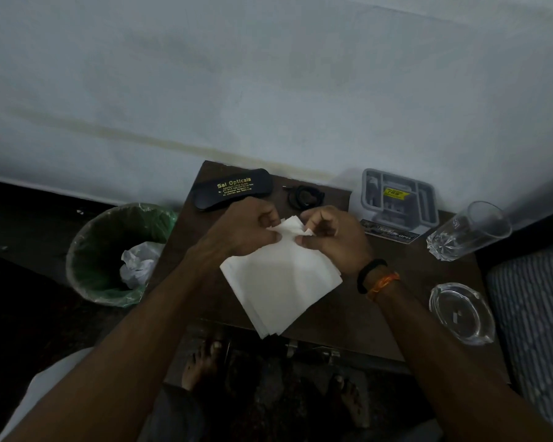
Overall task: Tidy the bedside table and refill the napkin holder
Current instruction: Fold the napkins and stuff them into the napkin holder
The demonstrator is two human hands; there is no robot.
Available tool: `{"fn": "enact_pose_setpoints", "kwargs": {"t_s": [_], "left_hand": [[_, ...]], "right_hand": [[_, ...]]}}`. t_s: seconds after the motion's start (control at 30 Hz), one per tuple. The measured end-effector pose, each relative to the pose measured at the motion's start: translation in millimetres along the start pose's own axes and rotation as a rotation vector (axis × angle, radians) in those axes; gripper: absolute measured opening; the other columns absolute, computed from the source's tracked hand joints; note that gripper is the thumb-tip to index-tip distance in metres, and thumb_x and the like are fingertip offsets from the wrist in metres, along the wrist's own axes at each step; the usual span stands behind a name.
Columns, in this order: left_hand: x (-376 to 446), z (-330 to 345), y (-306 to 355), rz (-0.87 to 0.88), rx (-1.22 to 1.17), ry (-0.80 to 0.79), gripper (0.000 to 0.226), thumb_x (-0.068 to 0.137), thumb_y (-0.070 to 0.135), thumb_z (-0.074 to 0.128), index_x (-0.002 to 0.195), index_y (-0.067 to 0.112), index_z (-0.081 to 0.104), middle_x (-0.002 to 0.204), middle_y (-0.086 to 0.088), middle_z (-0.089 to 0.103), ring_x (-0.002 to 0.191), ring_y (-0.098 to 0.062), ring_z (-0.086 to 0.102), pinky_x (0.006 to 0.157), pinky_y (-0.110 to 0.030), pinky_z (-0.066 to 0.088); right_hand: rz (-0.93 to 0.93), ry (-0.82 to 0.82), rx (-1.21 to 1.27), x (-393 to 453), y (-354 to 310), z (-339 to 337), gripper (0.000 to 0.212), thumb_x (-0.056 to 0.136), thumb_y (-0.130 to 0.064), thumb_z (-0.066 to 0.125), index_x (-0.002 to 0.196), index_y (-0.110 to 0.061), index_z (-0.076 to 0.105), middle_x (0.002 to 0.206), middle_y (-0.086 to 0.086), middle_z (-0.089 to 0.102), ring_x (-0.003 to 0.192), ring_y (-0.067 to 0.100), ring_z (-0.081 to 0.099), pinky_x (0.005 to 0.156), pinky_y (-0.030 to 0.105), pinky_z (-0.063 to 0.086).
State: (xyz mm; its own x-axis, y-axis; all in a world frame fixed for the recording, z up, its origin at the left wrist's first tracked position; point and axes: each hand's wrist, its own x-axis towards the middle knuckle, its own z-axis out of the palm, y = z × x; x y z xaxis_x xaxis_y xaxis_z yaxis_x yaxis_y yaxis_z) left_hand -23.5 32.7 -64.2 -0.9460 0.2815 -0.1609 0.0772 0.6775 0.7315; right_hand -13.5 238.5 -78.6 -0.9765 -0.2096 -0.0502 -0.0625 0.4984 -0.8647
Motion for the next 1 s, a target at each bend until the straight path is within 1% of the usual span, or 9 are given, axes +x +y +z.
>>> {"fn": "enact_pose_setpoints", "kwargs": {"t_s": [0.07,0.2,0.3,0.4,0.5,0.6,0.73,0.9,1.0], "left_hand": [[2,-1,0,0.016,-0.06,0.004,0.012,0.081,0.018,0.078,0.085,0.017,0.067,0.088,0.003,0.069,0.082,-0.014,0.064,0.072,-0.026,0.048],[6,-1,-4,0.028,-0.135,-0.027,0.009,0.084,0.022,0.075,0.086,0.022,0.066,0.091,0.002,0.072,0.087,-0.019,0.069,0.082,-0.044,0.058],[6,-1,-3,0.113,-0.235,-0.048,0.012,0.086,0.024,0.073,0.082,0.029,0.062,0.088,0.007,0.07,0.086,-0.019,0.069,0.078,-0.044,0.058],[6,-3,-2,0.166,-0.312,-0.032,0.009,0.086,0.029,0.072,0.085,0.026,0.065,0.087,0.006,0.071,0.085,-0.018,0.069,0.075,-0.041,0.058],[6,-10,-1,0.074,-0.34,0.143,0.026,0.085,0.046,0.071,0.094,0.022,0.066,0.092,0.006,0.071,0.089,-0.014,0.069,0.074,-0.036,0.056],[1,-19,11,-0.161,-0.482,0.382,0.043,0.09,0.055,0.061,0.101,0.014,0.067,0.098,0.002,0.071,0.095,-0.014,0.067,0.078,-0.031,0.055],[-4,-22,27,-0.432,-0.979,0.027,0.064,0.091,0.065,0.05,0.114,0.008,0.068,0.105,-0.009,0.074,0.093,-0.026,0.07,0.079,-0.041,0.059],[-3,-11,32,-0.283,-0.987,-0.073,0.032,0.098,0.035,0.057,0.114,0.01,0.069,0.105,-0.004,0.076,0.097,-0.024,0.07,0.076,-0.037,0.058],[-3,-4,34,-0.204,-0.891,-0.072,0.023,0.098,0.02,0.059,0.116,0.01,0.07,0.112,-0.006,0.075,0.107,-0.029,0.07,0.092,-0.048,0.056]], "right_hand": [[-0.009,0.003,0.064,0,-1,-4,0.022,0.072,-0.012,0.08,0.07,-0.023,0.06,0.11,0.001,0.067,0.102,0.017,0.064,0.088,0.045,0.053],[-0.014,0.05,0.055,1,-6,-9,0.029,0.073,-0.01,0.082,0.092,-0.013,0.061,0.107,0.003,0.066,0.098,0.016,0.064,0.082,0.034,0.055],[0.054,-0.037,0.062,1,-8,-12,0.057,0.07,-0.019,0.086,0.118,-0.024,0.056,0.113,-0.009,0.062,0.101,0.009,0.062,0.08,0.025,0.055],[0.097,-0.099,0.082,-1,-7,-14,0.042,0.076,-0.019,0.082,0.114,-0.022,0.065,0.109,-0.007,0.069,0.094,0.009,0.068,0.079,0.025,0.055],[0.163,-0.041,0.28,-6,-8,-20,0.024,0.081,-0.014,0.076,0.104,-0.011,0.072,0.102,0.005,0.075,0.09,0.02,0.073,0.079,0.036,0.059],[0.219,0.031,0.49,-9,-7,-30,0.031,0.084,-0.01,0.073,0.114,-0.006,0.068,0.11,0.009,0.074,0.1,0.027,0.071,0.083,0.043,0.059],[0.268,0.123,0.687,-14,-6,-38,0.037,0.087,-0.008,0.068,0.123,0.0,0.062,0.12,0.015,0.069,0.11,0.034,0.066,0.093,0.052,0.054],[0.274,0.145,0.749,-24,-5,-43,0.043,0.084,-0.01,0.07,0.126,-0.004,0.06,0.123,0.014,0.067,0.114,0.035,0.063,0.097,0.056,0.05],[0.255,0.143,0.758,-34,-7,-44,0.049,0.08,-0.009,0.072,0.127,-0.005,0.06,0.124,0.014,0.067,0.114,0.034,0.064,0.096,0.054,0.051]]}}
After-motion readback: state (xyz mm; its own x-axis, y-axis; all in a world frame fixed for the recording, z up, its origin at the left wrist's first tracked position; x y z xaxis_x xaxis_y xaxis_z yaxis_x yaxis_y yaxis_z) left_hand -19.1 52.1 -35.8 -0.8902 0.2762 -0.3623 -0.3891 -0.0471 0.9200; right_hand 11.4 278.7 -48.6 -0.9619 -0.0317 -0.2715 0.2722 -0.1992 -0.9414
